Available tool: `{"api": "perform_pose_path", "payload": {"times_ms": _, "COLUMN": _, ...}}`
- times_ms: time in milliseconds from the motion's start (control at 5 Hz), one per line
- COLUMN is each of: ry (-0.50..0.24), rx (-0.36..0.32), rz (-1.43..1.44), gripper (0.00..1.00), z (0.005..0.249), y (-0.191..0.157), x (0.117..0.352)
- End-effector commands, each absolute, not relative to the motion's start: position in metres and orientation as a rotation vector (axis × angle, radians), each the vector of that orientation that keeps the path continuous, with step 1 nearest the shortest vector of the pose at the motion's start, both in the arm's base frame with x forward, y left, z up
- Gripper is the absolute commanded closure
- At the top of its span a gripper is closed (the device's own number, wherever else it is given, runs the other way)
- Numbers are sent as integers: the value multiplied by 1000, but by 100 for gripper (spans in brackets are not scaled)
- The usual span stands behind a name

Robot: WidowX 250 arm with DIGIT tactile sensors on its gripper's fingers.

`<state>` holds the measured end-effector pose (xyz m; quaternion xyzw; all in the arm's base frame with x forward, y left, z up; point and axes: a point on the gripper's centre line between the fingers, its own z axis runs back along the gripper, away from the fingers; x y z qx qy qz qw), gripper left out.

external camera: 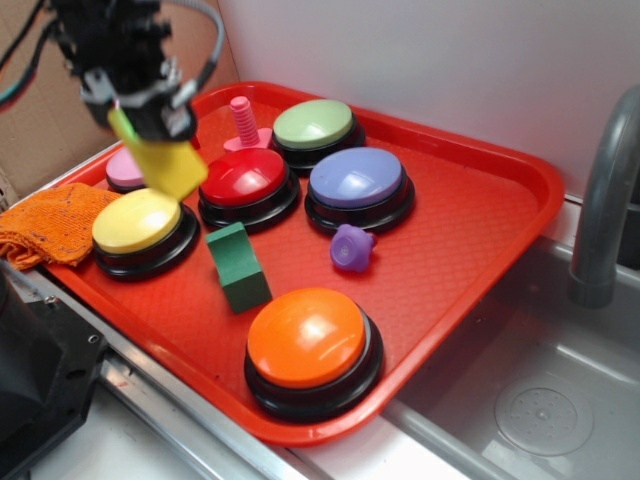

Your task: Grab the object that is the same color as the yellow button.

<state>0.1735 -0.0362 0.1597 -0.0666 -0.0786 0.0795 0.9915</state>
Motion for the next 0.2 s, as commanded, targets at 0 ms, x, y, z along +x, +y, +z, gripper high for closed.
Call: {"api": "perform_pose_path", "payload": {"times_ms": 0, "ry": -168, "rx": -69, "rz": 150, "gripper": 100, "z": 169, "y": -29, "x": 192}}
